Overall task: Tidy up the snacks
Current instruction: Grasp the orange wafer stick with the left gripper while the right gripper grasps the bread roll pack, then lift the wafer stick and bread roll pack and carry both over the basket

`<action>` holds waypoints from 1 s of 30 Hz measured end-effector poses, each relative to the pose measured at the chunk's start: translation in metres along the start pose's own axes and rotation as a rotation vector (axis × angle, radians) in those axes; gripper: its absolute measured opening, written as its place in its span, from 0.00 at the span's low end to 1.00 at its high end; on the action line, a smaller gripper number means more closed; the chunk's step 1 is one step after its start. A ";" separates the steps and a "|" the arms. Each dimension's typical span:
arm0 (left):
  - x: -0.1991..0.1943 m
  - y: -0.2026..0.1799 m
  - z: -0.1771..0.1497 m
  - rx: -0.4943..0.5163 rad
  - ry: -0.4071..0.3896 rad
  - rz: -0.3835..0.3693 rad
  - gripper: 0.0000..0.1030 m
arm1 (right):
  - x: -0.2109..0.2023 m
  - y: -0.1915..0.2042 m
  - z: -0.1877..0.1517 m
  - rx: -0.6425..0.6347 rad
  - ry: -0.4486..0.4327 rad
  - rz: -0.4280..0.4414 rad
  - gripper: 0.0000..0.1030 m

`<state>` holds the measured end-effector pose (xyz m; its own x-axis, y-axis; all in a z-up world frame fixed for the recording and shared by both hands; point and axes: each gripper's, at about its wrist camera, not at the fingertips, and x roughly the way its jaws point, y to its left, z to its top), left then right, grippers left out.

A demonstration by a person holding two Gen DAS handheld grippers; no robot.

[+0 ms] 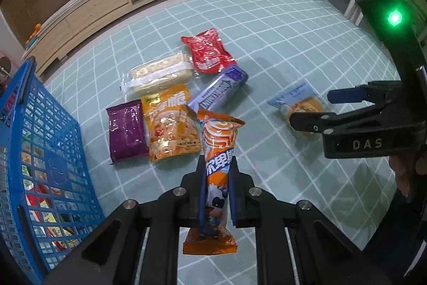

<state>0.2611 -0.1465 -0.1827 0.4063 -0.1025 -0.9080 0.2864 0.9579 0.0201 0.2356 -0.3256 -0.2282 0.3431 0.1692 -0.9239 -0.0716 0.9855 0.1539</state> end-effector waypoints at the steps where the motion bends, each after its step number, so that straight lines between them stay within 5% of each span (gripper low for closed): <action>1: 0.002 0.001 0.001 -0.004 0.002 0.002 0.12 | 0.002 0.000 0.000 -0.001 0.003 -0.001 0.83; 6: 0.007 0.006 0.003 -0.019 0.007 0.011 0.12 | 0.009 0.005 0.000 -0.039 0.007 -0.017 0.81; 10: 0.003 0.003 0.003 -0.021 -0.008 0.008 0.12 | 0.004 0.014 -0.002 -0.087 -0.010 -0.043 0.57; 30: -0.081 0.002 0.002 -0.025 -0.127 -0.015 0.12 | -0.105 0.047 -0.022 -0.133 -0.197 -0.003 0.56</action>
<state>0.2307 -0.1368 -0.1080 0.5092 -0.1487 -0.8477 0.2720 0.9623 -0.0054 0.1759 -0.2977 -0.1312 0.5187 0.1782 -0.8362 -0.1887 0.9778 0.0913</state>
